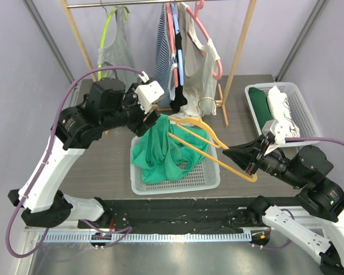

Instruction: Remove the tank top from the hanger

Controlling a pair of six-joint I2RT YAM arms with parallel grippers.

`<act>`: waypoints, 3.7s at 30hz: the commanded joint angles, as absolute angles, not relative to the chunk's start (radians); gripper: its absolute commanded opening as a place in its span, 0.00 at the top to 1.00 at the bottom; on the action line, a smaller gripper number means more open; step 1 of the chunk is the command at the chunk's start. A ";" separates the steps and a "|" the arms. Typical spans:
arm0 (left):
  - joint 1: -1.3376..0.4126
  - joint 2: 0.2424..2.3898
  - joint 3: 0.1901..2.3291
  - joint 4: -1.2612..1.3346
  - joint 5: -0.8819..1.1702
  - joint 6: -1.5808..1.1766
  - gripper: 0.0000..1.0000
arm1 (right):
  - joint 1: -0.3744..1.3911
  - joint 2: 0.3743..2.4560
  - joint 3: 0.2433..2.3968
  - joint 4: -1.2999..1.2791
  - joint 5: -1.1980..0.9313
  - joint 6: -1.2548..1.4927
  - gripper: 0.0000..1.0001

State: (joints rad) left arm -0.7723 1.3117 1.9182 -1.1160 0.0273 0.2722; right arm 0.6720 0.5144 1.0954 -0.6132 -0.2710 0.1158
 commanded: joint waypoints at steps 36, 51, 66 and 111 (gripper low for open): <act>-0.790 1.391 2.026 -1.054 -0.029 0.239 1.00 | 0.672 0.512 1.094 -0.503 -0.258 0.124 0.99; -0.785 1.336 1.925 -1.069 -0.011 0.180 0.12 | 0.670 0.523 1.135 -0.574 -0.250 0.104 0.99; -0.775 1.353 1.853 -1.011 -0.003 0.006 0.25 | 0.672 0.569 1.186 -0.525 -0.261 0.103 0.99; -0.723 1.325 1.762 -1.014 0.081 -0.023 0.38 | 0.672 0.552 1.190 -0.549 -0.229 0.092 0.99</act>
